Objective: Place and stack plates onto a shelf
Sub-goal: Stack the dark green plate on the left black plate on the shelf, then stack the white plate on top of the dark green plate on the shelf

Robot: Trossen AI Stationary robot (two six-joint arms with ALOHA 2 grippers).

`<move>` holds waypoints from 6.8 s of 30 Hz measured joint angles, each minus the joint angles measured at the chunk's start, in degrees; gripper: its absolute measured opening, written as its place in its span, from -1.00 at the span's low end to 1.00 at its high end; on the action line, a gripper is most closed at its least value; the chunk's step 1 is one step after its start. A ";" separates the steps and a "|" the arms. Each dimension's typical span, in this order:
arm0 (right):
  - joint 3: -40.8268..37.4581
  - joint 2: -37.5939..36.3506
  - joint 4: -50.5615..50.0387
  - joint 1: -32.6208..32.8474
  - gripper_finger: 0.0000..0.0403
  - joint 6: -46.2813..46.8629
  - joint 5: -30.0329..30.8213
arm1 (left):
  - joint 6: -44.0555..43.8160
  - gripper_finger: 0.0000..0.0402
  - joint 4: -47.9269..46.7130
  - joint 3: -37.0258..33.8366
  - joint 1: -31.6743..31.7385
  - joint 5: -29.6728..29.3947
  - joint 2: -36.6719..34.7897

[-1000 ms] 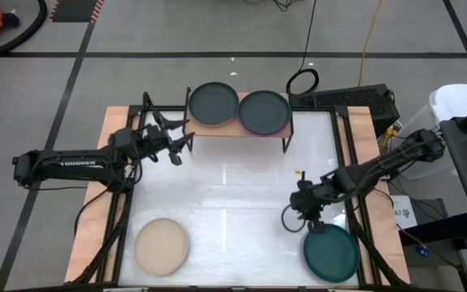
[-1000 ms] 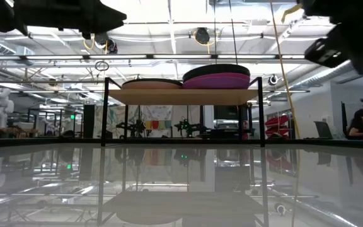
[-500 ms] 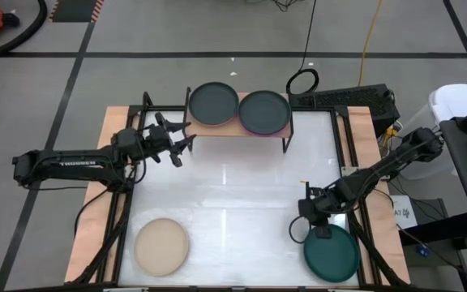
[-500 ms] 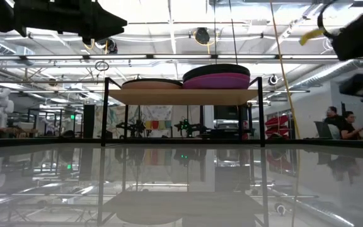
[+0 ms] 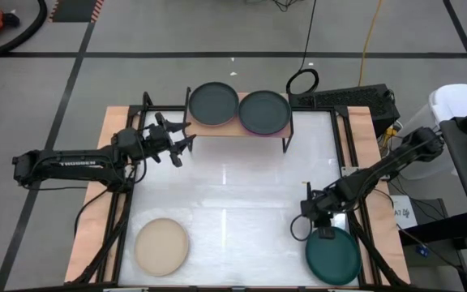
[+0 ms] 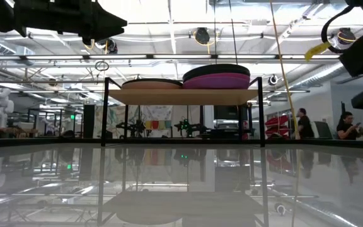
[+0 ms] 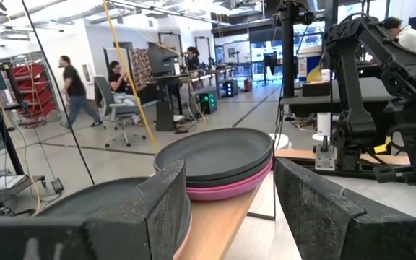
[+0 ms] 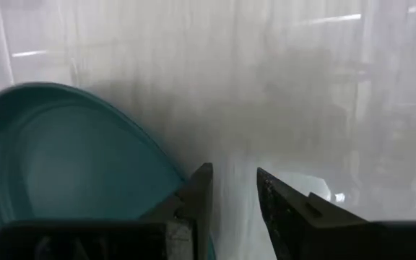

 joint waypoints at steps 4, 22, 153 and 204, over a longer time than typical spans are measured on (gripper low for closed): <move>0.00 -1.50 0.35 0.31 -0.53 3.56 -0.22 | -0.15 0.09 -0.12 0.00 0.00 0.00 0.00; -0.76 -4.07 3.63 2.32 -0.54 5.23 -2.82 | 0.07 0.09 -4.06 0.00 0.00 0.00 0.02; 29.33 34.01 90.08 -57.77 -0.93 -18.34 36.36 | -3.13 0.09 -12.78 0.00 -2.27 -9.44 -10.78; 5.42 8.38 82.51 -35.26 -0.36 -33.74 15.93 | -21.34 0.09 -47.36 8.81 -20.15 10.90 11.16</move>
